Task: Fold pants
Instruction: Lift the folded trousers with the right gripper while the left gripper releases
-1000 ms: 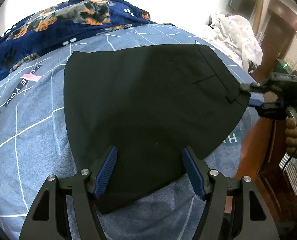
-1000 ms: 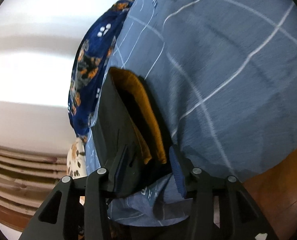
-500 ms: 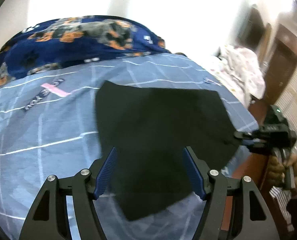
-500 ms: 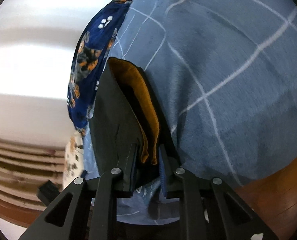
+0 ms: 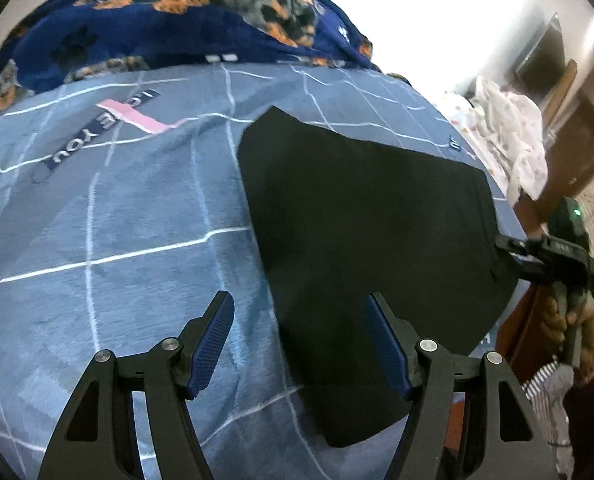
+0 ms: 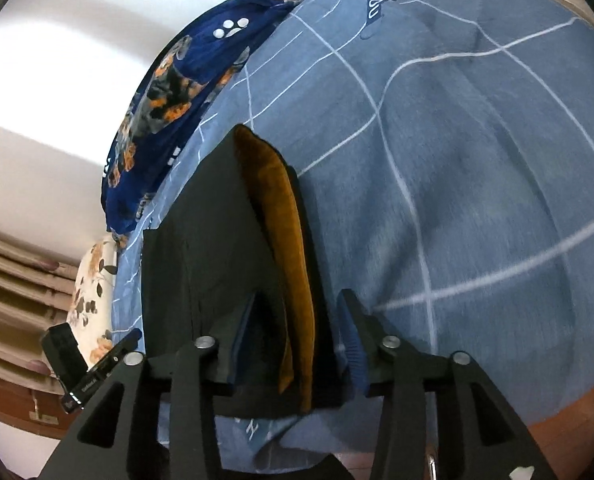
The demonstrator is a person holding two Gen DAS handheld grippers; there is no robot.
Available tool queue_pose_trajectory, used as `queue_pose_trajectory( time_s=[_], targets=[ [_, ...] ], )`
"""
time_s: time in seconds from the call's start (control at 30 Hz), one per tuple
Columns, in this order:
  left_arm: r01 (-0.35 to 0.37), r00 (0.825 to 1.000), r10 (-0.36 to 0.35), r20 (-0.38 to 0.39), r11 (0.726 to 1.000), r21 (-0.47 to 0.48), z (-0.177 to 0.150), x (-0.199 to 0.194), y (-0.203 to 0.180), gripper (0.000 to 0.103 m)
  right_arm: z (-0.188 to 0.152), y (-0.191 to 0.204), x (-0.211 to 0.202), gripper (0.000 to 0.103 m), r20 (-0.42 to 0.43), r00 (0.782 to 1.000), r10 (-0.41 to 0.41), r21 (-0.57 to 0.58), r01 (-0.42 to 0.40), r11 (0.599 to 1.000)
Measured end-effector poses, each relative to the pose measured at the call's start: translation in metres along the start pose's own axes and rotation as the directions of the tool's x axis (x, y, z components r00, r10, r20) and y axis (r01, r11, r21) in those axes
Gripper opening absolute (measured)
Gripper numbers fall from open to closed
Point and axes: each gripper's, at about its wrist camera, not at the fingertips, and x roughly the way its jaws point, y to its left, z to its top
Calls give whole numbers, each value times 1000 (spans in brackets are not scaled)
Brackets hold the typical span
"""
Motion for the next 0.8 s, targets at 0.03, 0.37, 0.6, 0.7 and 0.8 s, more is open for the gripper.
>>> queue_pose_trajectory(
  time_s=[0.03,0.37,0.6,0.7,0.8],
  targets=[
    [22,1000,-22,-13,1000,-1,2,3,1,68,4,-3,4,45,-12,1000,13,14,-13,1000],
    [310,941,-321,-108,944,-110,20,35,24,69,22,-12,29,53,-161,952,260,93,-248,964],
    [446,870,-469,-154,880,-163,39,59,29,69,42,-7,48,54,-211,929,303,77,-293,953],
    [475,851,-499,-161,864,-167,46,66,27,69,42,5,56,58,-255,914,316,53,-313,948],
    [453,871,-459,-178,888,-76,47,65,13,70,37,15,58,57,-276,898,344,31,-349,936]
  ],
)
